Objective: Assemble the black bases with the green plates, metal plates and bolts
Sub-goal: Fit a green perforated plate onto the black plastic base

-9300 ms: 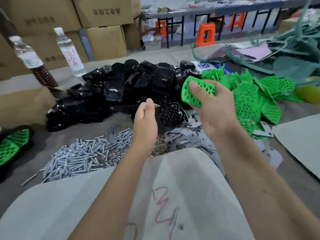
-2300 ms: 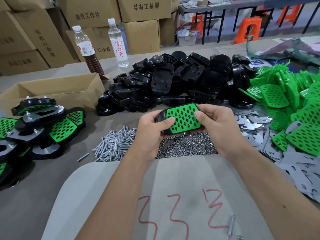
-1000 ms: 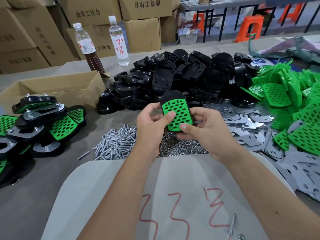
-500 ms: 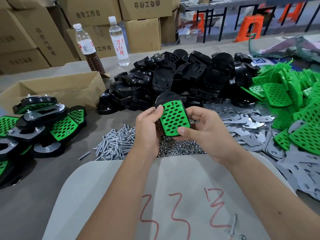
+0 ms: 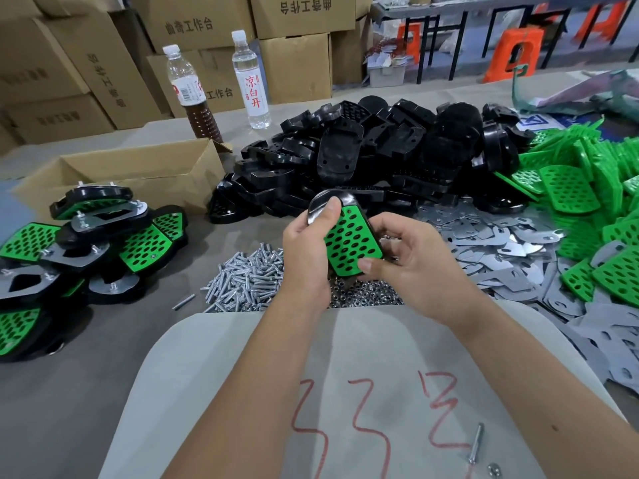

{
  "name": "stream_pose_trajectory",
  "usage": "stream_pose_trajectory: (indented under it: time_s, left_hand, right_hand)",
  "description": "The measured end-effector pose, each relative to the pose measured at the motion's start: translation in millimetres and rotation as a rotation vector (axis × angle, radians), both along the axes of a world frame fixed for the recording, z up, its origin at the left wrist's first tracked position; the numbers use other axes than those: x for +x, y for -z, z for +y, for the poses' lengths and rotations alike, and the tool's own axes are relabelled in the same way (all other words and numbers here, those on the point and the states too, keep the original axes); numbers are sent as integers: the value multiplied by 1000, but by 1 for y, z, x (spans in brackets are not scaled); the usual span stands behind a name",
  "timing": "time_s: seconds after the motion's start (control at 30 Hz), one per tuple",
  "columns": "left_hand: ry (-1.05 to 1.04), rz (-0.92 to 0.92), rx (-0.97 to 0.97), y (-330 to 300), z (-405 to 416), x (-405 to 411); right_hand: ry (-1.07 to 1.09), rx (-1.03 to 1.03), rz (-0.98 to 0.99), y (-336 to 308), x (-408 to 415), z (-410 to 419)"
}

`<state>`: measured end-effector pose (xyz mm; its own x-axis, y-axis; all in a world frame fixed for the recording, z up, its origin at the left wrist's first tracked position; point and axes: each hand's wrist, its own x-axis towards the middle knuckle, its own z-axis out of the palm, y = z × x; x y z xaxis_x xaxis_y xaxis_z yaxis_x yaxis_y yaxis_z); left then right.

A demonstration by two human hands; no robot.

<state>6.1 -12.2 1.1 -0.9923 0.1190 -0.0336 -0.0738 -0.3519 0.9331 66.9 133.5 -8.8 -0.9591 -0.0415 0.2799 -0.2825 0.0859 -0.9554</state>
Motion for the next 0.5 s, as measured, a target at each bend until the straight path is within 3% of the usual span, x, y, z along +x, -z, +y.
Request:
stream_pose_trajectory:
  time_s: [0.3,0.43,0.5]
  left_hand:
    - [-122,70,-43,-12,-3,0]
    - [-268,41,-2,-17,-25,-17]
    - [-316,-4,25,-18,-37,-28]
  right_hand:
    - [100,64,84,1,-1,-14]
    - [314,398,196,-1,2,-17]
    - [280,646,308,-5,-1,-27]
